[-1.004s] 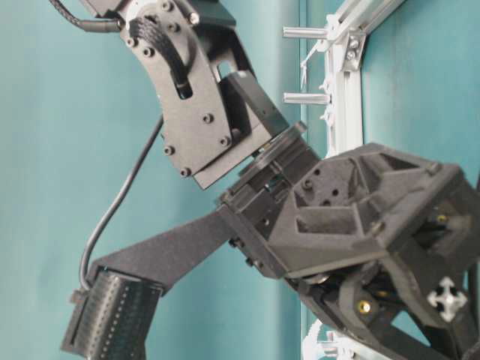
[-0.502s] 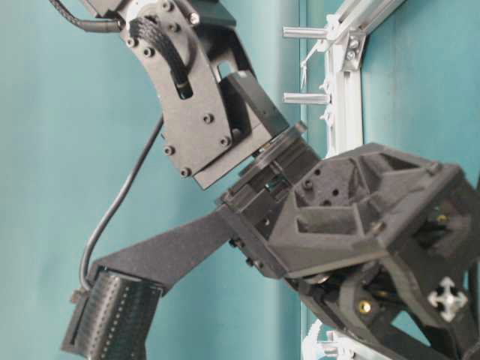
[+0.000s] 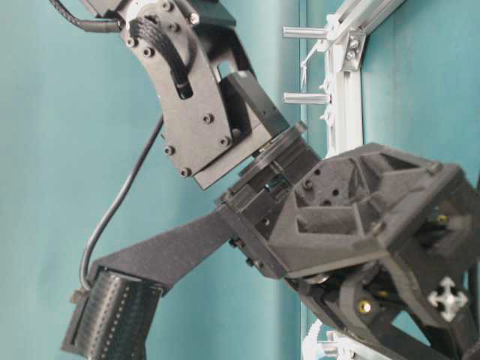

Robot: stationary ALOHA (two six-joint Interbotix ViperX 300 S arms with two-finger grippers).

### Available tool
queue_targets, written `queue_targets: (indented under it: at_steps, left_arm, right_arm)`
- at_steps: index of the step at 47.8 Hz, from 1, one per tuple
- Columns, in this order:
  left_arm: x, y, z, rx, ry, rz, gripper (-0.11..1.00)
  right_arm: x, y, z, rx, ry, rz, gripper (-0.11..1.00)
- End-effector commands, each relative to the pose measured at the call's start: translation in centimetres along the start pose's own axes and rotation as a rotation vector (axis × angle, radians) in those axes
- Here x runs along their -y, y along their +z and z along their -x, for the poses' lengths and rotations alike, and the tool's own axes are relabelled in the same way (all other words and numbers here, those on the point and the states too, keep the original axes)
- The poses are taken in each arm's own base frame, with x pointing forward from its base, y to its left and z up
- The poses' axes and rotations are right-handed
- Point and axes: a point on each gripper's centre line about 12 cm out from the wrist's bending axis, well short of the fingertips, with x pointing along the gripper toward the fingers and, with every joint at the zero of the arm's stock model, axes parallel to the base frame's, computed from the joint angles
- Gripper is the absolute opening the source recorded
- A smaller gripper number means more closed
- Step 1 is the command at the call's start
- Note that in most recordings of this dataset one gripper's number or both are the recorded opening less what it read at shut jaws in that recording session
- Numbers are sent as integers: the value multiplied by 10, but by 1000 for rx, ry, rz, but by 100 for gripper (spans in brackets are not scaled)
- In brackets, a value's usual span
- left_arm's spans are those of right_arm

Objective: Insert the wire through the string loop located on the left side.
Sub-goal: 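Move the left gripper to the plug tip beyond the loop and grasp it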

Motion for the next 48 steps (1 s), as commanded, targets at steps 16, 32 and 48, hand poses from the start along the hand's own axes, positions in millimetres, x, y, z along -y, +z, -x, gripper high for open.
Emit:
queue_targets:
  at_steps: [16,32,48]
  left_arm:
    - [14,12,-20,-87,-35,19,87]
    - [17,13,-42,-139,-29,16,87]
    - [19,19,-70,-188,-16,15,87]
  right_arm:
    - [-4,21,6,56,7,16,7]
    - [-4,21,6,56,7,19,7]
    - [-3,21,6,56,6,19,7]
